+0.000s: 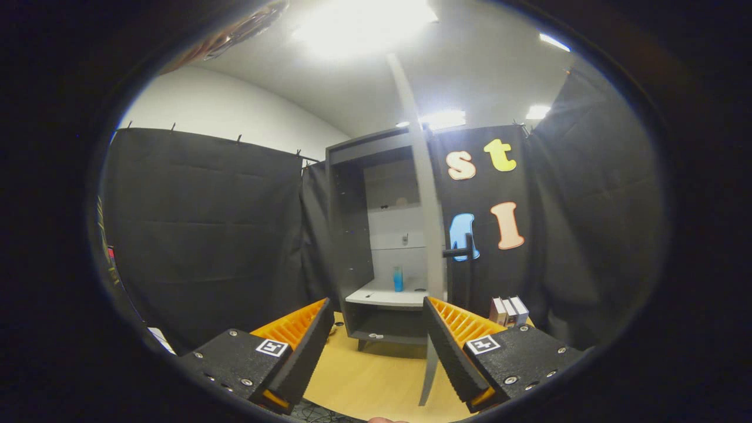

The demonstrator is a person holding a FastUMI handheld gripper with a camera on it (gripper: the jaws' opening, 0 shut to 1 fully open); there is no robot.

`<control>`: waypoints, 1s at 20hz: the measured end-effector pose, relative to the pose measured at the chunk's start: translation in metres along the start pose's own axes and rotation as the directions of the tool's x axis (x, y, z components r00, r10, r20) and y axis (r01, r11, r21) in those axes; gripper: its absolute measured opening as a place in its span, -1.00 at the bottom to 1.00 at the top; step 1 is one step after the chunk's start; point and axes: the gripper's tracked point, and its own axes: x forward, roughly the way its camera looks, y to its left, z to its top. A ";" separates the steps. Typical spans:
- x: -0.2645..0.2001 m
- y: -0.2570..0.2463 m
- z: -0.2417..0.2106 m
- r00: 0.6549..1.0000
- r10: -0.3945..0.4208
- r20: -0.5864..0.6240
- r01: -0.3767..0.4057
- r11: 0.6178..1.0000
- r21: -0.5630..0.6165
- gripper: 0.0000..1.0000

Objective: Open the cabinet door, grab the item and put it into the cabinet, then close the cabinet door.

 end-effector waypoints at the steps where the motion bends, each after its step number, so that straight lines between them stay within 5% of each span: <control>1: -0.007 -0.022 0.003 0.999 -0.045 0.009 0.045 0.998 -0.031 0.88; 4: -0.014 -0.092 0.015 0.983 -0.180 0.039 0.183 0.980 -0.079 0.88; 6: -0.004 -0.108 0.016 0.980 -0.195 0.034 0.196 0.979 -0.054 0.87; 20: 0.059 -0.089 -0.012 0.998 -0.035 -0.061 0.033 0.999 -0.025 0.85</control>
